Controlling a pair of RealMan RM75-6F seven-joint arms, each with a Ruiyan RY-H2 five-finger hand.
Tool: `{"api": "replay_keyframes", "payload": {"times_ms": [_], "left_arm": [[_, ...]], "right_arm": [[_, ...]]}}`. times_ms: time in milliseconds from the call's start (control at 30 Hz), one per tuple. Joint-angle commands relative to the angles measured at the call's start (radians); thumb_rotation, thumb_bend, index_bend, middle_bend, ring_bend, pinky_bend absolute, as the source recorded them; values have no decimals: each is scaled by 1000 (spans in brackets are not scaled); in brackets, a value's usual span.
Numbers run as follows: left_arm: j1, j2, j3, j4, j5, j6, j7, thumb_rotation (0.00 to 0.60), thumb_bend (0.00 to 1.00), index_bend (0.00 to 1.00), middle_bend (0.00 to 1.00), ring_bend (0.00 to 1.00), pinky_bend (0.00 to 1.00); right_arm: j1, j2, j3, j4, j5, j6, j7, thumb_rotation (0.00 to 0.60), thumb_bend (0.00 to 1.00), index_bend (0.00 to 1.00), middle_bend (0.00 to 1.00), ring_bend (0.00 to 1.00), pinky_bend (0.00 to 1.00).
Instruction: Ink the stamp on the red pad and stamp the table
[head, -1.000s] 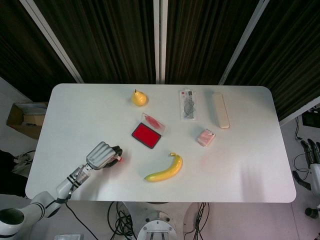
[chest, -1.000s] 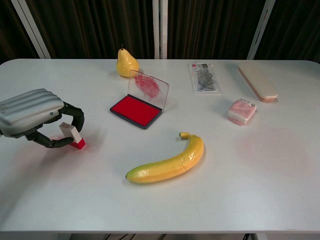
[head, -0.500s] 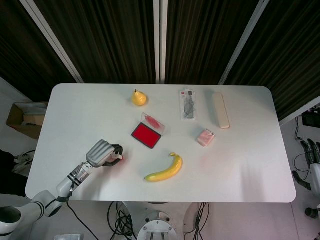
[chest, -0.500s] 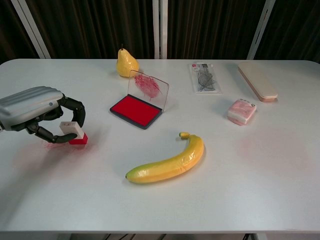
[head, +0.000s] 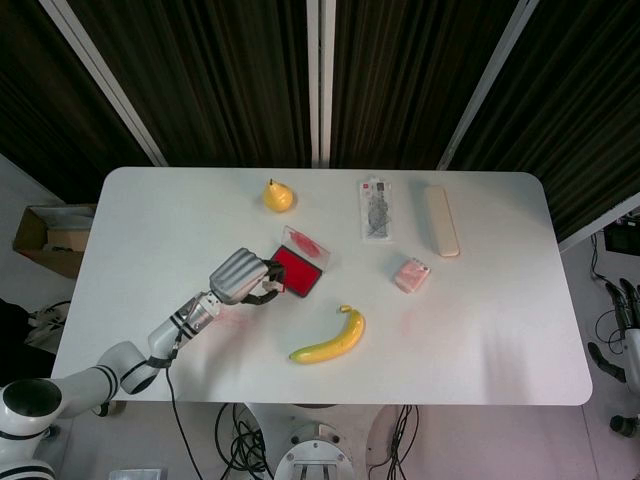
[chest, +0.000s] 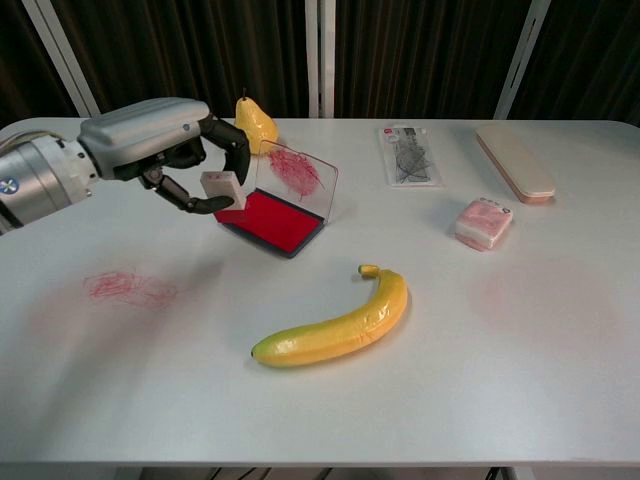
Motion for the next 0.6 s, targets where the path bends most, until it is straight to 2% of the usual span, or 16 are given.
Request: {"api": "replay_keyframes", "payload": {"times_ms": [33, 333, 600], "left_arm": [[-80, -61, -59, 63, -48, -91, -17, 600, 427, 610, 615, 1000, 1000], [-165, -194, -55, 279, -103, -246, -99, 600, 428, 612, 616, 1000, 1000], [-167, -269, -16, 416, -112, -281, -199, 600, 433, 612, 616, 1000, 1000]], "right_arm": [[-4, 8, 2, 1, 3, 5, 2, 600, 176, 0, 0, 0, 0], [-10, 42, 10, -19, 6, 17, 11, 600, 177, 0, 0, 0, 0], [-17, 55, 10, -30, 7, 24, 12, 600, 177, 0, 0, 0, 0]]}}
